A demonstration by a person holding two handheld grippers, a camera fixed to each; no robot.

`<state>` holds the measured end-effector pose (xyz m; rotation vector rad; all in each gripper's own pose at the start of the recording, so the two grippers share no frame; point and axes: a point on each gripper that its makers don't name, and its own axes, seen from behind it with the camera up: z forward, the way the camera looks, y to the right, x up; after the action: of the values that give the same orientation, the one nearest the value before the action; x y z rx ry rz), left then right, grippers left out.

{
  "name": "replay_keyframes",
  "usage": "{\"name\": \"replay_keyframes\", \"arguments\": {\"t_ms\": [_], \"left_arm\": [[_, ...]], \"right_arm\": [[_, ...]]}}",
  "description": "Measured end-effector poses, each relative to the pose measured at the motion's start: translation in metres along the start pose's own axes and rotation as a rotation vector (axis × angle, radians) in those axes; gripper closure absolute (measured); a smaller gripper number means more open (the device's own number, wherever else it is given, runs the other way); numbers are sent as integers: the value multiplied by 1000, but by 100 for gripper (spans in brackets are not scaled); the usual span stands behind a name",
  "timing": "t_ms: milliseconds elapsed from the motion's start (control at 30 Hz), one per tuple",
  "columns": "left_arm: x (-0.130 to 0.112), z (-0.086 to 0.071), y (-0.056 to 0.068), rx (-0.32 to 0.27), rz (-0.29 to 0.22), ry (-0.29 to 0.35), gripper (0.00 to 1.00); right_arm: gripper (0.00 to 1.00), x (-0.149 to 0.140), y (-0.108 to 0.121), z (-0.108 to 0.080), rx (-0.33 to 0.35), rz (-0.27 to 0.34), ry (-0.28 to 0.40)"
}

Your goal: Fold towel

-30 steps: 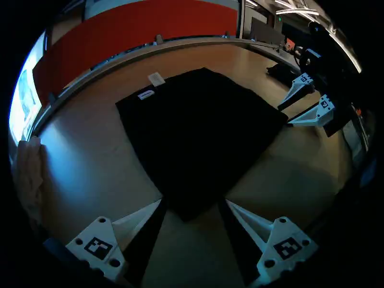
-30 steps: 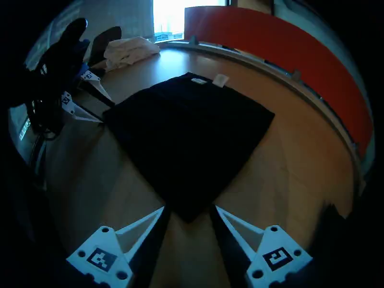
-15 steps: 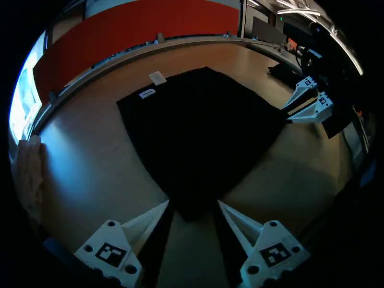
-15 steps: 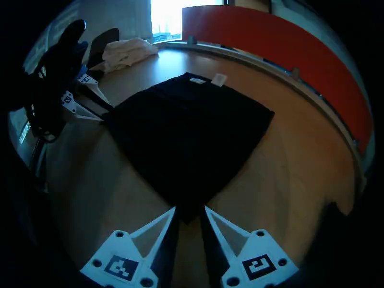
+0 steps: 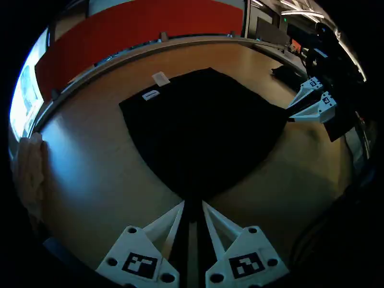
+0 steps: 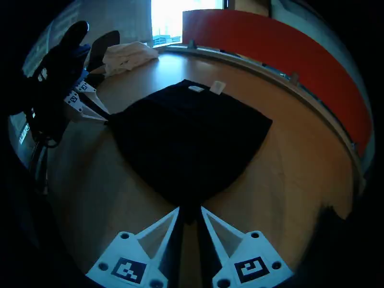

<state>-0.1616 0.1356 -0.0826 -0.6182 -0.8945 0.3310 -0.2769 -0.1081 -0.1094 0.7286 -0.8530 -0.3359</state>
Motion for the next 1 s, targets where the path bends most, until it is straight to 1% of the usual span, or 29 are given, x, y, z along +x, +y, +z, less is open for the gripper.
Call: {"name": "replay_keyframes", "arguments": {"t_ms": [200,467,600,767,1000], "left_arm": [[8,-14,-2,5,-14,15,91],[25,-44,-1,0,-72,43,91],[31,-57,0,5,-76,47,91],[38,-74,5,14,-64,56,91],[48,-98,15,7,-83,65,90]], "right_arm": [[83,14,-2,-14,0,9,33],[83,35,-8,-42,-2,16,79],[83,44,-14,-56,3,20,98],[83,54,-19,-73,1,14,121],[83,65,-22,-94,-3,6,140]]}}
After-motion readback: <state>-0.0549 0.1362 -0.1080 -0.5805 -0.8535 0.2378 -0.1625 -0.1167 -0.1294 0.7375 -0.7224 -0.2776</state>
